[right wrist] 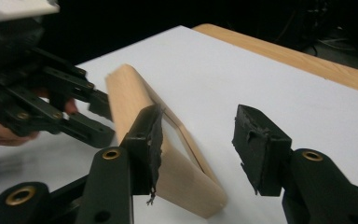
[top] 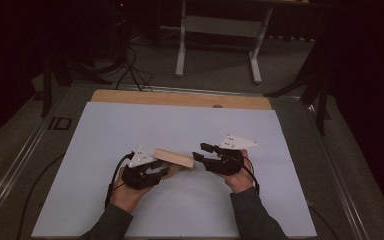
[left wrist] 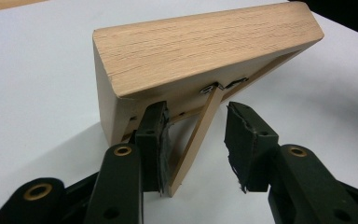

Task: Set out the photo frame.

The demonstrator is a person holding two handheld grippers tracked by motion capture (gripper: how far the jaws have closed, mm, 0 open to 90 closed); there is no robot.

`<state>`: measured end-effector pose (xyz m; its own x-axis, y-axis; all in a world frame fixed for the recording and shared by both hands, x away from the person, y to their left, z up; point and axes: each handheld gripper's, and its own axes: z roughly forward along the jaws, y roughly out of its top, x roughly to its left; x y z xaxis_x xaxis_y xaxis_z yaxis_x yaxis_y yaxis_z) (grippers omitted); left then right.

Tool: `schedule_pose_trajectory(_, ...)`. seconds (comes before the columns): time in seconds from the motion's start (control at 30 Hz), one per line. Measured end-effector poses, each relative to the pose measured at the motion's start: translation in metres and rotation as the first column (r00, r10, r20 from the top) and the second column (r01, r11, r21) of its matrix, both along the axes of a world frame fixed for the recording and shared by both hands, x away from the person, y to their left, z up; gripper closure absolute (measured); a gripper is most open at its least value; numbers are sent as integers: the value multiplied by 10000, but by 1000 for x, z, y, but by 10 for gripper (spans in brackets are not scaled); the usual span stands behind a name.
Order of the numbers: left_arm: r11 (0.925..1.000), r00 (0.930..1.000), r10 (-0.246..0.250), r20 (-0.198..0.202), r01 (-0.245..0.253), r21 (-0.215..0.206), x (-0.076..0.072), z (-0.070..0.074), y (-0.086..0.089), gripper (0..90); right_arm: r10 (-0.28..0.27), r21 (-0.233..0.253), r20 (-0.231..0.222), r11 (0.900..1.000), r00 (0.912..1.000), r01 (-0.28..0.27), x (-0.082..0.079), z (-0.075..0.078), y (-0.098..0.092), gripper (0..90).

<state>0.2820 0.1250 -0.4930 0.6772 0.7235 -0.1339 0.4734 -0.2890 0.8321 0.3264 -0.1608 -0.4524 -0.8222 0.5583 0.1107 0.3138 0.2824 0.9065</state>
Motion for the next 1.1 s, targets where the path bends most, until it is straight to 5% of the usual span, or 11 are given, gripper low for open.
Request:
schedule_pose_trajectory(0.23,10000,10000,-6,-12,6,69,0,0,0,613,-582,-361,-148,9977,9982,576,6,-10,0,606)
schedule_pose_trajectory(0.5,9999,9999,117,-63,-116,124,2,-1,0,639,-693,-571,-296,9961,9972,675,9,-21,3,773)
schedule_pose_trajectory(0.7,9996,9998,172,-139,-168,221,3,-3,-1,654,-742,-1030,-808,9925,9940,657,17,-39,10,894)
schedule_pose_trajectory(1.1,9963,9980,610,-142,-600,616,11,-10,-3,823,-535,-1077,-1138,9933,9921,412,23,-50,15,899)
